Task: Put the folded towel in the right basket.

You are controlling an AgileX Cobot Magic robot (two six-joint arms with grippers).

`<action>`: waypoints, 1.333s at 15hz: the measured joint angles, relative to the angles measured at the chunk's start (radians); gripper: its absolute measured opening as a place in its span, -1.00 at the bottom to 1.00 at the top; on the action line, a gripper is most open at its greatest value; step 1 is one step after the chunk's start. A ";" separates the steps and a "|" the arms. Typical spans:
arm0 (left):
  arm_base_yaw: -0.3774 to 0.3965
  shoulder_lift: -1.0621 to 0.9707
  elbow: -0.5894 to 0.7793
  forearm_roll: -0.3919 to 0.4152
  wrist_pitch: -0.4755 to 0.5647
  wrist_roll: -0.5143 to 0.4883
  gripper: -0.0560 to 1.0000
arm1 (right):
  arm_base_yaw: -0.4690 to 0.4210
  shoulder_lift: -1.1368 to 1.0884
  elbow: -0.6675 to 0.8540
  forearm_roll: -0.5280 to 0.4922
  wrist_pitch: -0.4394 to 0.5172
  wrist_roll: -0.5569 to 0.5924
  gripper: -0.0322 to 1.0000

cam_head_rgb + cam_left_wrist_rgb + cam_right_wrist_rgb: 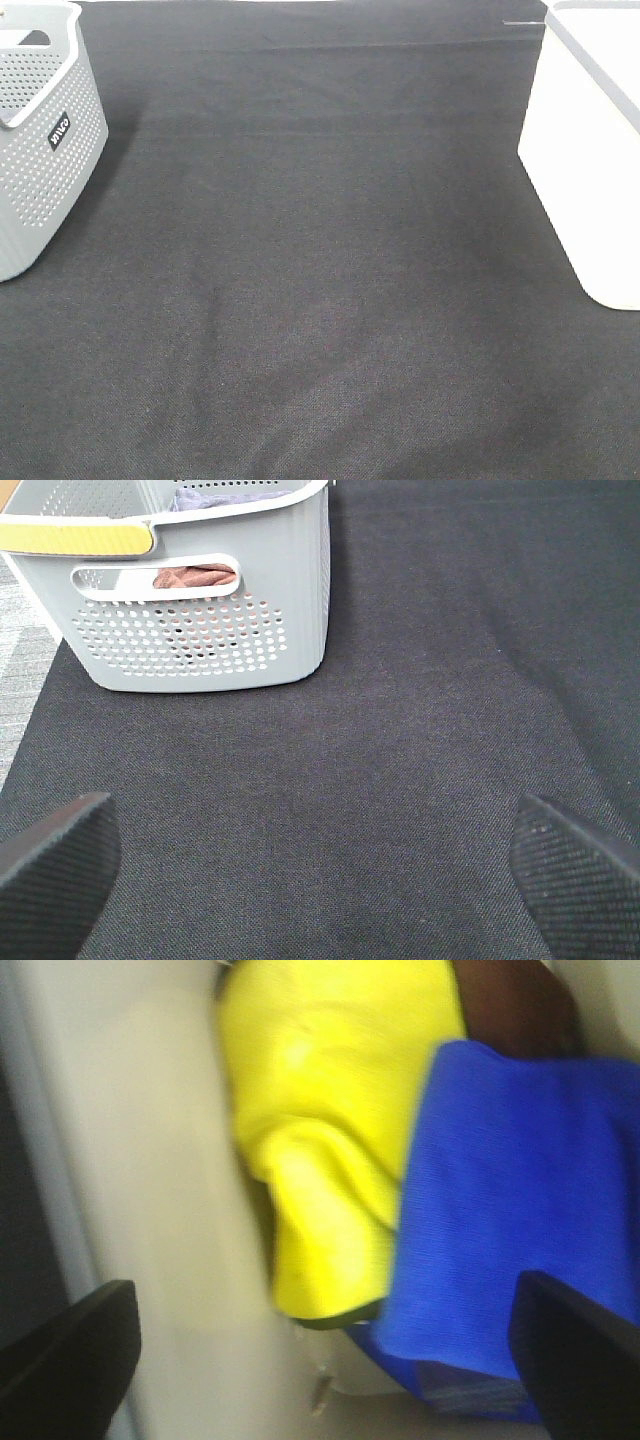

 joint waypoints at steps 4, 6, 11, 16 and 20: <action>0.000 0.000 0.000 0.000 0.000 0.000 0.97 | 0.134 -0.169 0.040 -0.006 -0.005 0.010 0.93; 0.000 0.000 0.000 0.000 0.000 0.000 0.97 | 0.134 -0.403 0.230 -0.053 -0.010 0.020 0.93; 0.000 0.000 0.000 0.000 0.000 0.000 0.97 | 0.134 -1.031 0.755 -0.074 -0.007 0.032 0.93; 0.000 0.000 0.000 0.000 0.000 0.000 0.97 | 0.134 -1.689 1.219 -0.186 -0.039 0.032 0.93; 0.000 0.000 0.000 0.000 0.000 0.000 0.97 | 0.143 -1.862 1.374 -0.226 -0.067 0.032 0.93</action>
